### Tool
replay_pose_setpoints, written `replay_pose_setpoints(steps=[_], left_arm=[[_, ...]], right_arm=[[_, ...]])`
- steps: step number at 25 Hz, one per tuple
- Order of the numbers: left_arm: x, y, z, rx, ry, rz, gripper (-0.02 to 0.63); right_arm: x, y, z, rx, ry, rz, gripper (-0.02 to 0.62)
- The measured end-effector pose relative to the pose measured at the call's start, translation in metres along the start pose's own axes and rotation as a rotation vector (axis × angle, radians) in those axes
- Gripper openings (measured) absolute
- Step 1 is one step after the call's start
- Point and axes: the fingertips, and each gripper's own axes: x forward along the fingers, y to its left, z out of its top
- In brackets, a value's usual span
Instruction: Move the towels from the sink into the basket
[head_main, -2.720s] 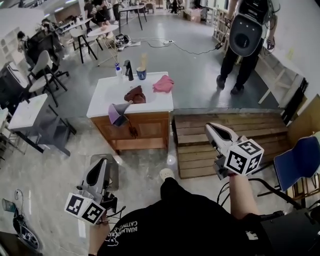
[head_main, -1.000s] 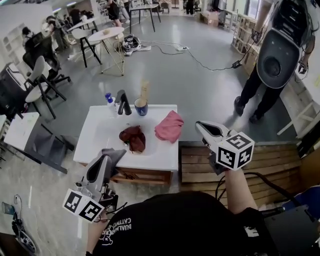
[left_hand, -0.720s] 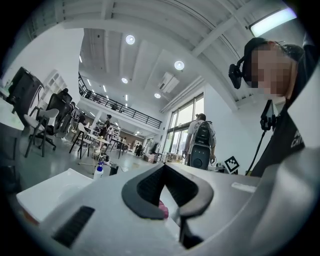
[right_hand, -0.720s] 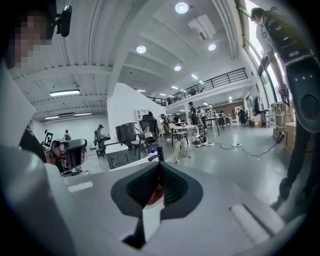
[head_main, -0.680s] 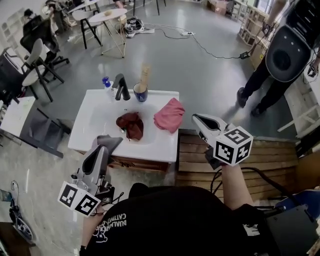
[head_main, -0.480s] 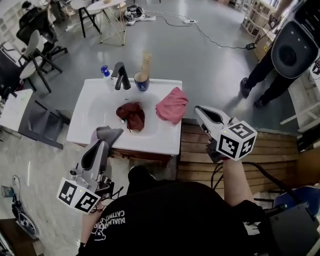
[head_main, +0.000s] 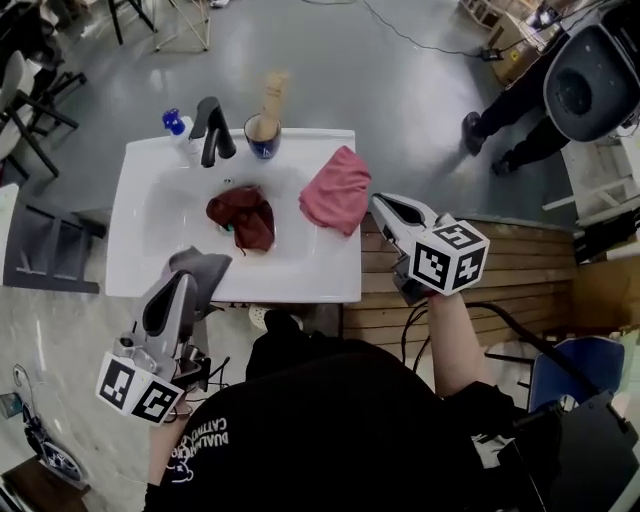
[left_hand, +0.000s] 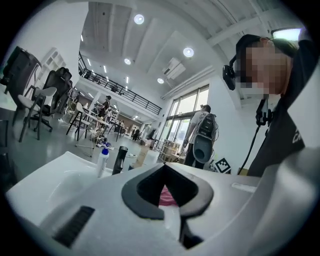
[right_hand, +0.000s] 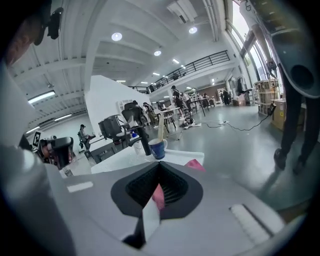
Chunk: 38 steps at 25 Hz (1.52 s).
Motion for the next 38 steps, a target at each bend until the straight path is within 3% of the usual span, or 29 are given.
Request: replay_pose_setpoints(steps=[11, 13, 14, 19, 25, 29, 38], left_arm=[[0.018, 0.077, -0.010, -0.045, 0.080, 0.026, 0.003], [0.017, 0.086, -0.009, -0.046, 0.079, 0.043, 0.003], [0.015, 0.090, -0.008, -0.047, 0.077, 0.052, 0.003], [0.004, 0.098, -0.008, -0.060, 0.059, 0.094, 0.003], [-0.007, 0.091, -0.015, -0.071, 0.047, 0.134, 0.003], [-0.012, 0.076, -0.014, -0.061, 0.036, 0.146, 0.002], [-0.026, 0.011, -0.021, -0.064, -0.016, 0.157, 0.003]], right_arm=[[0.069, -0.040, -0.041, 0.025, 0.144, -0.133, 0.009], [0.078, -0.046, -0.049, 0.035, 0.175, -0.141, 0.124], [0.082, -0.049, -0.054, 0.036, 0.197, -0.144, 0.151], [0.095, -0.059, -0.078, 0.014, 0.289, -0.163, 0.208], [0.104, -0.066, -0.085, -0.061, 0.314, -0.209, 0.152], [0.100, -0.063, -0.083, -0.017, 0.289, -0.189, 0.052], [0.051, -0.014, -0.033, -0.094, 0.067, -0.055, 0.040]])
